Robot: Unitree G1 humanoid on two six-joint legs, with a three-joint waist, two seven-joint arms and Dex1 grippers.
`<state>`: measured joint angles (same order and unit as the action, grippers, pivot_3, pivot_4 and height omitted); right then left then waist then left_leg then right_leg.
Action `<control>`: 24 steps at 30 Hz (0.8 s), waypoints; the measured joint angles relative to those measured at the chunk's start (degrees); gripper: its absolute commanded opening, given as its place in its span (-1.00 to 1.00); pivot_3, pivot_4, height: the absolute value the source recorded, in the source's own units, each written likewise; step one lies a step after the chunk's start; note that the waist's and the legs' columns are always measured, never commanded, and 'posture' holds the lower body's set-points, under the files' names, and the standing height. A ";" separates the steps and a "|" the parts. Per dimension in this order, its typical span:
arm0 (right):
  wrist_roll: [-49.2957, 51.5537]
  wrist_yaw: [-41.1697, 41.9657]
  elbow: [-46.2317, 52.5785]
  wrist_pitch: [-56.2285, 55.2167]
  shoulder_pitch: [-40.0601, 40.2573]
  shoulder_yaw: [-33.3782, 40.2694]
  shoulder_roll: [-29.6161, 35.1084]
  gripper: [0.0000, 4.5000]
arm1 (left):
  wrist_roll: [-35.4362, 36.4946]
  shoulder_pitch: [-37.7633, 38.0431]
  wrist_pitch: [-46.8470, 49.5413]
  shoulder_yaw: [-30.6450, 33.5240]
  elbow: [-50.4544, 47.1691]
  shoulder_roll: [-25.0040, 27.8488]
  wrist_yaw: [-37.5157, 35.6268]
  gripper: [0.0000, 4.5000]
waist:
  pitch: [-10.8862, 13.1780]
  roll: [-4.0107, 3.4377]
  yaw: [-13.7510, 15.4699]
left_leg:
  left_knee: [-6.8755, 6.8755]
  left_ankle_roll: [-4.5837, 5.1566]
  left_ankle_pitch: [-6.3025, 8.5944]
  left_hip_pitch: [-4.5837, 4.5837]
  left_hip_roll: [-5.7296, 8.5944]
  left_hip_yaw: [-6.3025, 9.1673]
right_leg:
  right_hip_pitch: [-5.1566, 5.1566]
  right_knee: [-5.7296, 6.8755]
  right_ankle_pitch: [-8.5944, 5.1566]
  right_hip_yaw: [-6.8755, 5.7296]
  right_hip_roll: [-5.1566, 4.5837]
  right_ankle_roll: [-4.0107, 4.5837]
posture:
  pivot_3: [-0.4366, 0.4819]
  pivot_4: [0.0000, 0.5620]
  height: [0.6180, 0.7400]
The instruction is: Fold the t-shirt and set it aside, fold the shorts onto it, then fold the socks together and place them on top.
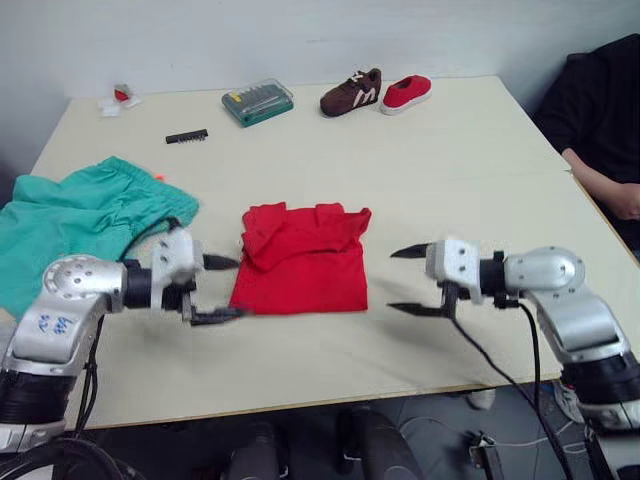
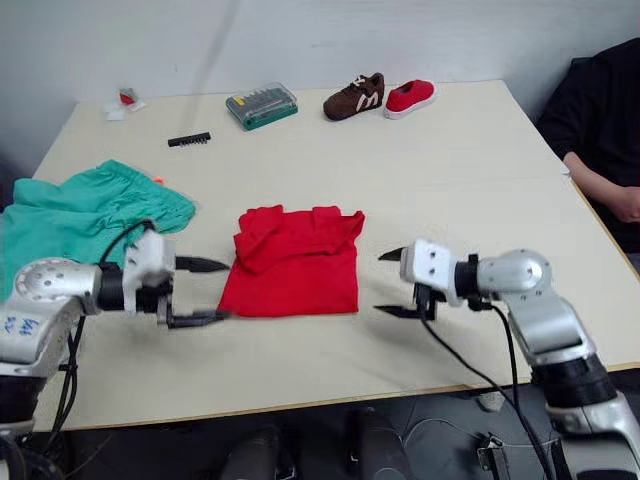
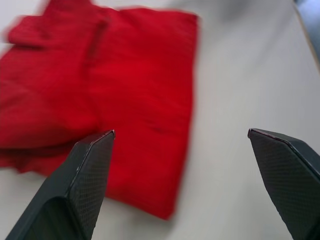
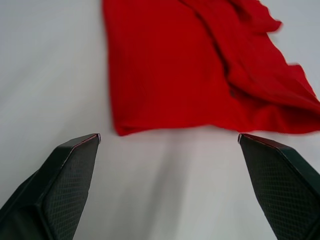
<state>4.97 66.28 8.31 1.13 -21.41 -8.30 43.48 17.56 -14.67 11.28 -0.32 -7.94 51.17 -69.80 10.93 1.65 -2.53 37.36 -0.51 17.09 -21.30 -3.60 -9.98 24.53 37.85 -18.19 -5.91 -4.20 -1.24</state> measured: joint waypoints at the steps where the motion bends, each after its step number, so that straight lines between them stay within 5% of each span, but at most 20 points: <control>1: -1.91 -0.85 -0.01 -3.03 0.24 -1.03 -0.17 1.00 | -2.08 -0.02 -3.76 -1.30 0.29 0.00 -0.53 0.99 | 0.00 0.00 0.05 | -0.01 0.00 -0.03 -0.01 0.00 0.00 | 0.01 -0.01 0.03 0.00 0.00 0.05 | -0.05 -0.47 1.00; 10: -11.26 -7.91 -7.31 -14.07 -2.66 -8.11 -7.00 0.92 | -15.91 -4.98 -24.88 -5.85 11.88 -2.40 5.17 0.91 | 0.00 0.00 0.60 | -0.08 0.37 -0.25 -0.01 -0.02 -0.03 | 0.06 0.00 0.01 -0.02 0.02 0.08 | -0.05 -0.47 1.00; 13: -13.17 -9.76 -10.12 -16.32 -4.03 -9.43 -8.24 0.59 | -17.46 -5.43 -27.21 -5.92 13.94 -4.47 8.46 0.59 | 0.00 0.00 0.80 | -0.02 0.40 -0.25 0.03 -0.03 -0.03 | -0.01 0.03 0.02 -0.02 0.01 0.06 | -0.05 -0.47 1.00; 22: -14.57 -11.75 -15.12 -20.97 -4.16 -10.60 -8.29 -0.84 | -17.91 -5.45 -27.99 -7.67 15.46 -5.51 9.00 -0.73 | -0.03 0.02 0.93 | 0.00 0.50 -0.38 0.11 -0.02 -0.01 | -0.10 0.06 0.16 -0.03 -0.01 0.12 | -0.05 -0.47 1.00; 24: -13.68 -11.03 -14.46 -20.37 -3.68 -10.47 -7.43 -1.00 | -16.74 -4.76 -26.25 -7.65 14.76 -5.58 8.36 -0.99 | -0.03 0.02 0.92 | -0.04 0.45 -0.40 0.09 -0.02 -0.01 | -0.07 0.06 0.16 -0.03 -0.01 0.12 | -0.05 -0.47 1.00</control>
<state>-8.70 55.25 -6.14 -19.24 -25.09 -18.77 36.05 0.83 -19.44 -14.98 -7.97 6.83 45.59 -61.44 10.90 1.67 -1.61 37.33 -0.06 16.69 -21.21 -3.62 -9.99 24.46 37.91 -18.04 -5.94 -4.21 -1.13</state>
